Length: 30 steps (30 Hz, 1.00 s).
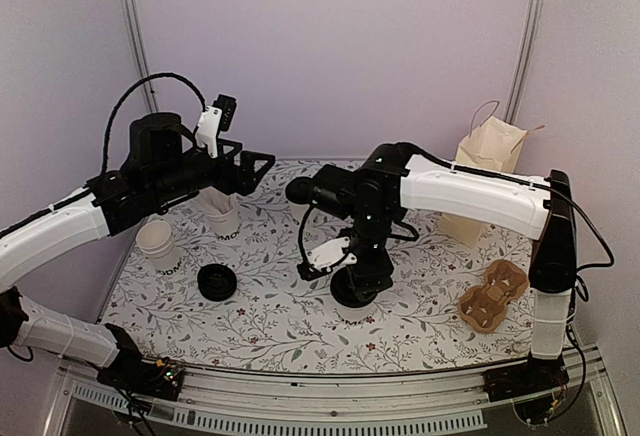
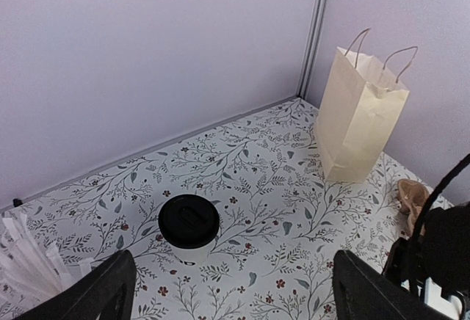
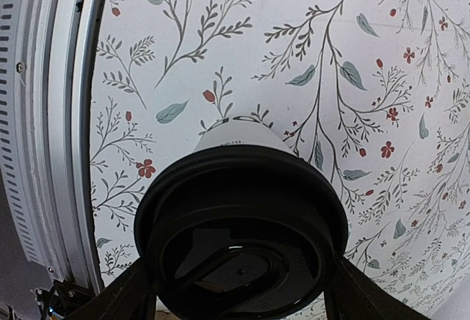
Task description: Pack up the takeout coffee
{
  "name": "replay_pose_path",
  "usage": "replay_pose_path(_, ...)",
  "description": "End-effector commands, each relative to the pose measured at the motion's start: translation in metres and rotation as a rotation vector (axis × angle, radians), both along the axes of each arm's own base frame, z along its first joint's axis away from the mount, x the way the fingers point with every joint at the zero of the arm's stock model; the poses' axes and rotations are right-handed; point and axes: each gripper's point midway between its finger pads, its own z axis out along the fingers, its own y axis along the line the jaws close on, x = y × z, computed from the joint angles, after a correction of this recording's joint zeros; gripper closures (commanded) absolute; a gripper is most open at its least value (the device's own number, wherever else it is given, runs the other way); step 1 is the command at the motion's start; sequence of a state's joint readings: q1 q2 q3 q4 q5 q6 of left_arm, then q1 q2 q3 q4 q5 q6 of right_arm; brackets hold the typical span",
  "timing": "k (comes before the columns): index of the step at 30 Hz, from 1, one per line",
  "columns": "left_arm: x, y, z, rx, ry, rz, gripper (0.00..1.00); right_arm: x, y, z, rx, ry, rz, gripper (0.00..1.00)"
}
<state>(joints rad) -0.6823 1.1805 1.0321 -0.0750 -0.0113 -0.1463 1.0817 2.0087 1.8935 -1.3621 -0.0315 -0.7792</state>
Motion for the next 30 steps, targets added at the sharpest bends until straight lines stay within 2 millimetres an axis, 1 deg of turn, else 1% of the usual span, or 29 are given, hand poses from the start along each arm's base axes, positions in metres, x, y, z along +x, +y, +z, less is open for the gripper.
replay_pose_path(1,0.003,-0.001,0.007,-0.004,-0.007,0.001,0.06,-0.005,0.001,-0.005,-0.016,0.014,0.001,0.22)
replay_pose_path(10,0.004,-0.001,0.006,-0.002,-0.004,0.003,0.05,-0.004,-0.009,-0.01,-0.048,-0.003,-0.003,0.22)
replay_pose_path(15,0.004,-0.001,0.005,-0.002,-0.001,0.003,0.05,-0.004,-0.01,-0.01,-0.051,-0.002,-0.002,0.22)
replay_pose_path(19,0.005,-0.001,0.004,-0.001,0.003,0.004,0.05,-0.004,-0.01,-0.015,-0.064,0.005,-0.002,0.21)
replay_pose_path(20,0.003,-0.004,0.004,-0.003,0.007,-0.016,0.05,-0.004,-0.009,-0.017,-0.067,0.008,-0.002,0.2)
replay_pose_path(23,0.003,-0.005,0.003,-0.005,0.011,-0.02,0.06,-0.004,-0.005,-0.019,-0.06,0.018,-0.002,0.18)
replay_pose_path(26,0.003,-0.005,0.002,-0.009,0.015,-0.017,0.05,-0.003,-0.004,-0.02,-0.064,0.014,-0.003,0.15)
replay_pose_path(28,0.004,-0.005,0.002,-0.01,0.019,-0.016,0.05,-0.002,-0.004,-0.015,-0.055,0.003,-0.003,0.09)
replay_pose_path(30,0.004,-0.006,0.0,-0.01,0.027,-0.016,0.04,-0.001,-0.004,-0.008,-0.04,-0.007,-0.003,0.07)
